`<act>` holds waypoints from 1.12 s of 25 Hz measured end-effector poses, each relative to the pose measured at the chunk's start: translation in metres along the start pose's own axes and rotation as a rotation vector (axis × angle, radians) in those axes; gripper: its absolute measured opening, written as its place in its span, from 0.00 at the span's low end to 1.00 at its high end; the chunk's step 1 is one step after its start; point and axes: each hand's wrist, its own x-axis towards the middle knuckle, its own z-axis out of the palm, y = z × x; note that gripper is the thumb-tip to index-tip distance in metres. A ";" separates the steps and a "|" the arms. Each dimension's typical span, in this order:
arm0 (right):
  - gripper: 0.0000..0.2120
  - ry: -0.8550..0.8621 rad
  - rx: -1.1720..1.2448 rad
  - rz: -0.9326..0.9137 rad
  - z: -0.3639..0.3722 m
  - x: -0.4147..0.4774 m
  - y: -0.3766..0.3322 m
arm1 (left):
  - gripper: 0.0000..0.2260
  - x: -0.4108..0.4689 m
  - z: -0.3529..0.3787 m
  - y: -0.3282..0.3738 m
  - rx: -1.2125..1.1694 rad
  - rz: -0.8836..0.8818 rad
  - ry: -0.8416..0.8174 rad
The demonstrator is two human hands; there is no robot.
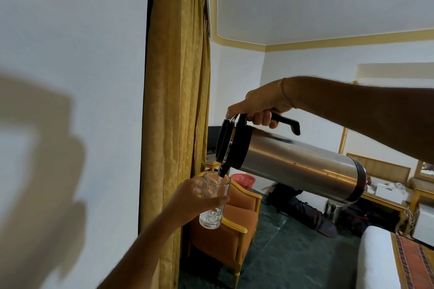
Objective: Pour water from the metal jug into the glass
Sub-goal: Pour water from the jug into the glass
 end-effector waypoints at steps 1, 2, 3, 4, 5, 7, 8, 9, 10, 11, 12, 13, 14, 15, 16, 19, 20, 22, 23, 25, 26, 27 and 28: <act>0.28 0.007 -0.005 0.002 -0.001 -0.001 -0.001 | 0.18 0.000 0.000 0.001 0.004 -0.002 -0.002; 0.28 0.017 -0.011 0.005 -0.002 -0.001 -0.002 | 0.18 0.000 0.000 0.001 0.006 -0.002 -0.005; 0.28 0.026 -0.017 0.006 -0.003 -0.002 -0.003 | 0.18 0.000 0.001 0.000 0.003 -0.001 -0.009; 0.28 0.033 -0.022 0.007 -0.004 -0.002 -0.003 | 0.18 -0.001 0.001 0.000 0.000 -0.002 -0.012; 0.28 0.038 -0.025 0.007 -0.005 -0.002 -0.004 | 0.18 -0.001 0.002 0.000 -0.003 -0.004 -0.015; 0.28 0.042 -0.029 0.005 -0.008 -0.004 -0.004 | 0.19 -0.002 0.003 0.001 -0.006 -0.012 -0.015; 0.28 0.042 -0.033 0.004 -0.009 -0.004 -0.004 | 0.19 -0.002 0.004 0.001 -0.006 -0.019 -0.014; 0.28 0.042 -0.037 0.003 -0.010 -0.005 -0.004 | 0.20 -0.003 0.004 0.001 -0.005 -0.025 -0.012; 0.28 0.041 -0.039 0.001 -0.011 -0.005 -0.004 | 0.20 -0.003 0.004 0.002 -0.002 -0.034 -0.013; 0.28 0.041 -0.040 0.001 -0.011 -0.005 -0.005 | 0.21 -0.003 0.004 0.001 0.002 -0.046 -0.013; 0.29 0.043 -0.041 0.000 -0.011 -0.005 -0.006 | 0.22 -0.003 0.004 0.001 0.008 -0.060 -0.014; 0.29 0.049 -0.045 0.001 -0.012 -0.005 -0.006 | 0.24 -0.003 0.004 0.001 0.013 -0.071 -0.018; 0.30 0.056 -0.049 0.002 -0.012 -0.004 -0.006 | 0.26 -0.003 0.004 0.000 0.020 -0.079 -0.021; 0.30 0.063 -0.053 0.001 -0.012 -0.004 -0.006 | 0.28 -0.004 0.004 0.001 0.031 -0.086 -0.024; 0.30 0.066 -0.057 0.000 -0.013 -0.003 -0.006 | 0.28 -0.004 0.005 0.001 0.043 -0.098 -0.024; 0.30 0.061 -0.062 -0.003 -0.017 0.002 -0.003 | 0.25 -0.005 0.005 0.000 0.052 -0.138 -0.029; 0.29 0.054 -0.065 -0.005 -0.018 0.005 -0.002 | 0.25 -0.005 0.005 0.000 0.055 -0.143 -0.035; 0.27 0.081 -0.085 -0.011 -0.022 0.012 0.001 | 0.24 -0.005 0.006 0.000 0.057 -0.146 -0.041; 0.26 0.106 -0.096 -0.014 -0.024 0.015 0.003 | 0.25 -0.005 0.007 0.000 0.051 -0.146 -0.039; 0.26 0.097 -0.083 -0.008 -0.026 0.022 0.008 | 0.29 -0.005 0.008 -0.002 0.027 -0.142 -0.035; 0.26 0.075 -0.064 -0.005 -0.026 0.024 0.010 | 0.31 -0.005 0.009 -0.002 0.021 -0.135 -0.032; 0.27 0.056 -0.045 -0.004 -0.025 0.026 0.012 | 0.32 -0.005 0.009 -0.003 0.023 -0.128 -0.031; 0.27 0.047 -0.042 -0.005 -0.024 0.028 0.013 | 0.32 -0.005 0.009 -0.004 0.027 -0.125 -0.031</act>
